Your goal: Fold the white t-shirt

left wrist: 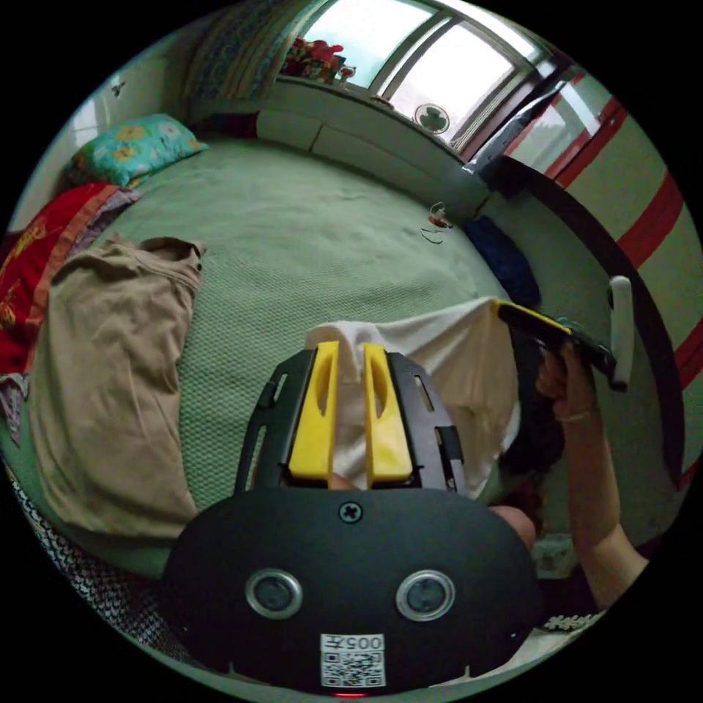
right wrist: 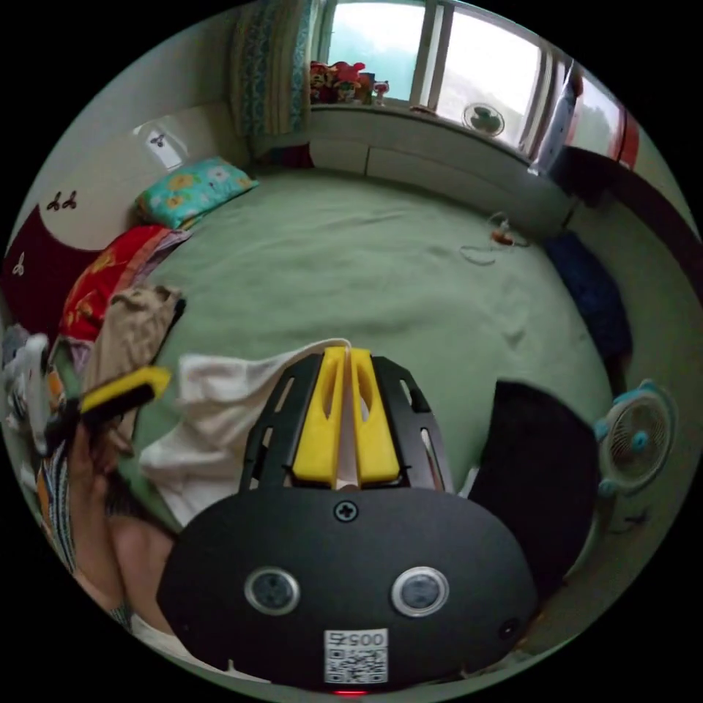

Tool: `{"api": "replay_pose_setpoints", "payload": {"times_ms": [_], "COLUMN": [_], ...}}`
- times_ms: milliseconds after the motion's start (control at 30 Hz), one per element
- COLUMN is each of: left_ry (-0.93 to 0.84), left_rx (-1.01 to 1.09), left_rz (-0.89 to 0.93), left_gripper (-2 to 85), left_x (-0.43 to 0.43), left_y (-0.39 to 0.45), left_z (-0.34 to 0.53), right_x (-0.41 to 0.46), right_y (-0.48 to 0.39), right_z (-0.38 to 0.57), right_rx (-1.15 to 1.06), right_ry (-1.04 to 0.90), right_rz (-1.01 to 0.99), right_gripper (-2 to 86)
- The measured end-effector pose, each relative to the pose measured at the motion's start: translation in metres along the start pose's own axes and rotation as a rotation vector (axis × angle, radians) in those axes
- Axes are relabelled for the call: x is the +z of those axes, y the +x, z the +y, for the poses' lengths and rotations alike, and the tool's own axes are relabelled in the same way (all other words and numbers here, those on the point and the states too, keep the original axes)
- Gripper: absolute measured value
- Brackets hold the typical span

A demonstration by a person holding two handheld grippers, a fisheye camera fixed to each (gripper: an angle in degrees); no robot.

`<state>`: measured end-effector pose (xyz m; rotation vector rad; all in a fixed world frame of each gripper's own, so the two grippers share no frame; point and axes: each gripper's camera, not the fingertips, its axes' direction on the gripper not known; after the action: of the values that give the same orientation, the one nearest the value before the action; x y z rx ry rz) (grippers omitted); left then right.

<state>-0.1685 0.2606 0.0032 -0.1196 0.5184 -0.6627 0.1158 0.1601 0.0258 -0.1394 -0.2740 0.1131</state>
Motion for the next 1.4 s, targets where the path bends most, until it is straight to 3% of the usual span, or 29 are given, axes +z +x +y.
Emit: {"api": "replay_pose_setpoints", "payload": {"times_ms": [200,333,433,633,867,1100,1233,1400], "left_ry": [0.033,-0.01,-0.031,-0.165,-0.298,-0.442,-0.399,-0.409], "left_rx": [-0.006,0.041,0.089,0.266,0.427,0.282,0.233,0.203], "left_rz": [0.12,0.072,0.047,-0.007,-0.095,-0.112,-0.221,-0.258], "left_gripper": [8.1,8.2,8.2,9.0,12.2,12.7,9.3,4.4], "left_x": [0.001,0.007,0.007,0.016,0.021,0.027,0.025,0.014], "left_y": [0.012,0.031,0.046,0.088,0.148,0.16,0.169,0.186], "left_z": [-0.002,-0.001,0.004,0.024,0.068,0.145,0.167,0.166], "right_x": [0.009,0.021,0.023,0.016,0.008,0.018,0.048,0.063], "right_y": [0.018,0.039,0.048,0.026,0.012,0.009,0.0,0.004], "right_z": [-0.087,-0.089,-0.065,0.026,0.117,0.13,0.127,0.129], "right_rx": [0.144,0.253,0.179,-0.193,-0.425,-0.448,-0.416,-0.326], "right_ry": [0.034,0.013,0.032,-0.106,-0.241,-0.263,-0.352,-0.348], "right_rz": [0.161,0.235,0.211,-0.134,-0.225,-0.289,-0.233,-0.144], "right_gripper": [-1.3,2.4,6.9,9.9,10.1,10.0,8.8,0.6]}}
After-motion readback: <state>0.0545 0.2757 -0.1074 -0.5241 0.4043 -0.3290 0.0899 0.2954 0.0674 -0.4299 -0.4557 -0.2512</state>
